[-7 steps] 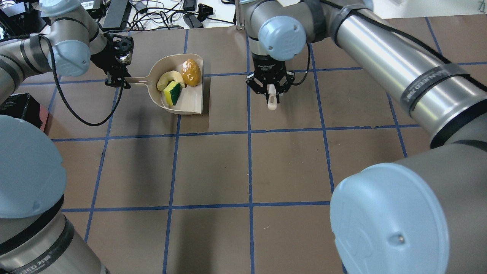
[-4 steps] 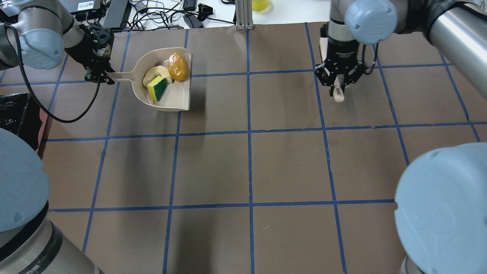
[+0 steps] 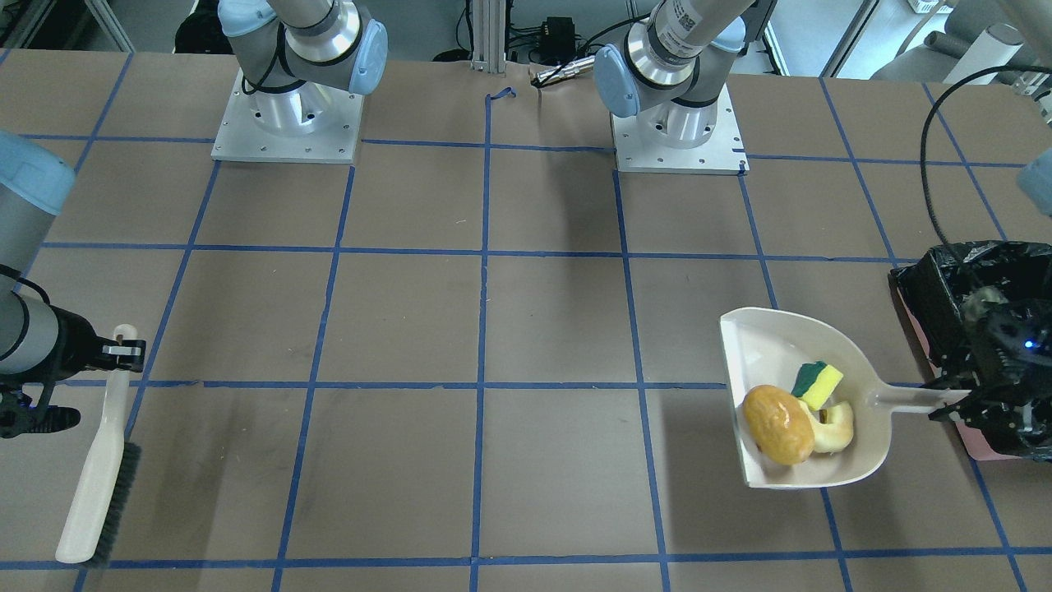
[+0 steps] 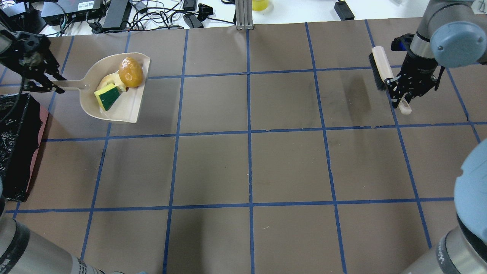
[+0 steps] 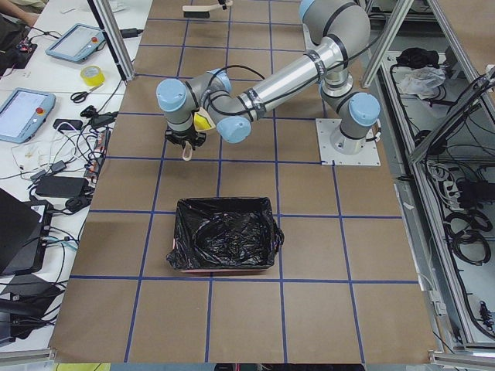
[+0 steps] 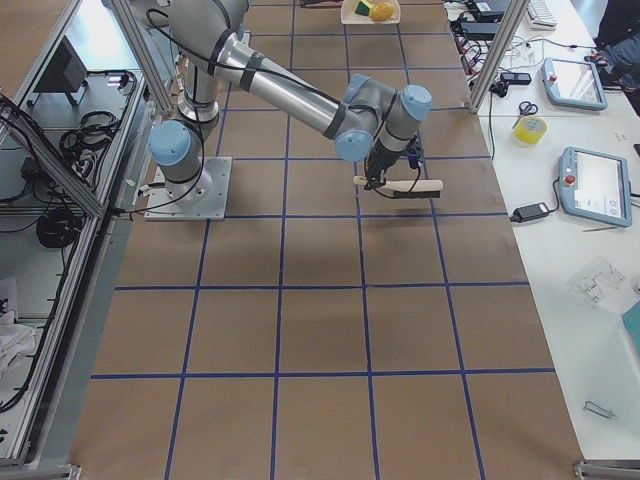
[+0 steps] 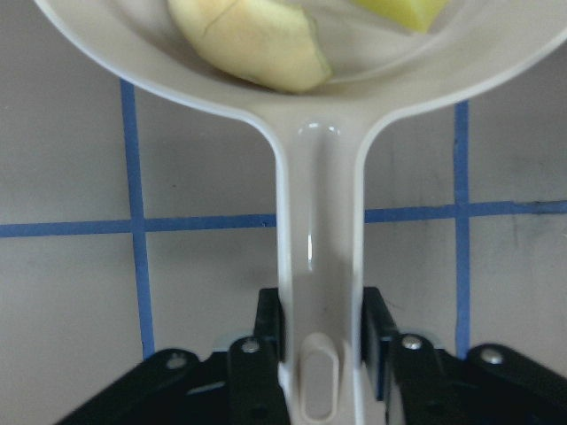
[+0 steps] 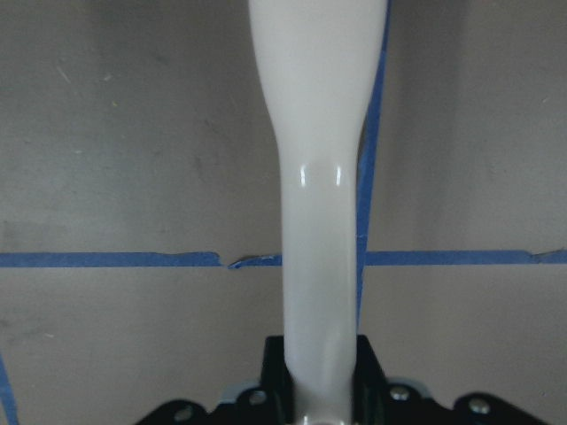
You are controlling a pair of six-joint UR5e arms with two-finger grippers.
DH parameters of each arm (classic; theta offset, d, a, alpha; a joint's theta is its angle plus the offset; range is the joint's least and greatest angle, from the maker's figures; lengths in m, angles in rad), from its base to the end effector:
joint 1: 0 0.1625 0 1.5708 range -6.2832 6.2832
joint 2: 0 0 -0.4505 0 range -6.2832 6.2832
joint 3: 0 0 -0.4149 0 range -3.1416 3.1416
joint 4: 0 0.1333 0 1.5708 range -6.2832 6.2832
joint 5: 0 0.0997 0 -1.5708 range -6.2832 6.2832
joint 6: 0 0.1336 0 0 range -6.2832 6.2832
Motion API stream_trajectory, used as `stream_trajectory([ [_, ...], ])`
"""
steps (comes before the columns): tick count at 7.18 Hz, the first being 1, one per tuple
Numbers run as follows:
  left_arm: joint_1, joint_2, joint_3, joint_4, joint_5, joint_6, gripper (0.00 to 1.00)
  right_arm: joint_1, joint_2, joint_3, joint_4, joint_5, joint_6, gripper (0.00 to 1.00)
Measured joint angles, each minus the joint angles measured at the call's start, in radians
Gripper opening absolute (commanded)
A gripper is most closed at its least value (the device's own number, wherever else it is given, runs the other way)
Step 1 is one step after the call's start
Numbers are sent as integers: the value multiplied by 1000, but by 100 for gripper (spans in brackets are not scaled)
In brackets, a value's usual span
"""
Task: Sweep and dump trash into bin
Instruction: 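Move the dustpan over the bin with the left gripper while the right lowers the brush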
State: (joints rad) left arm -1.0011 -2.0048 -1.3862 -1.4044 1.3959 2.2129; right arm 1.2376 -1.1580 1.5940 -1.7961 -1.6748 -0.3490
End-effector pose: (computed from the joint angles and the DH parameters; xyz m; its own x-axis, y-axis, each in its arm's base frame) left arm 0.2349 -0.6570 0.3294 0.0615 0.9974 -0.0374 0.9797 -0.0675 -0.1885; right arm -0.0921 -0.6311 0.2491 -0.9993 -0.0296 0.0239 -0.0233 0.9726 0.2313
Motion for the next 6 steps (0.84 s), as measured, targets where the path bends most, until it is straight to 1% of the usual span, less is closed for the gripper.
stream_trajectory([
  [1, 53, 6, 27, -55, -17, 59, 0, -16, 2, 19, -32, -1, -37, 0],
  [3, 131, 3, 108, -148, -19, 172, 0, -23, 3, 42, -47, -1, -61, 0],
  [5, 223, -24, 208, -234, -7, 307, 0, -24, 5, 59, -59, 0, -49, 0],
  [6, 265, -39, 247, -257, 7, 375, 0, -24, 5, 64, -57, -1, -25, 0],
])
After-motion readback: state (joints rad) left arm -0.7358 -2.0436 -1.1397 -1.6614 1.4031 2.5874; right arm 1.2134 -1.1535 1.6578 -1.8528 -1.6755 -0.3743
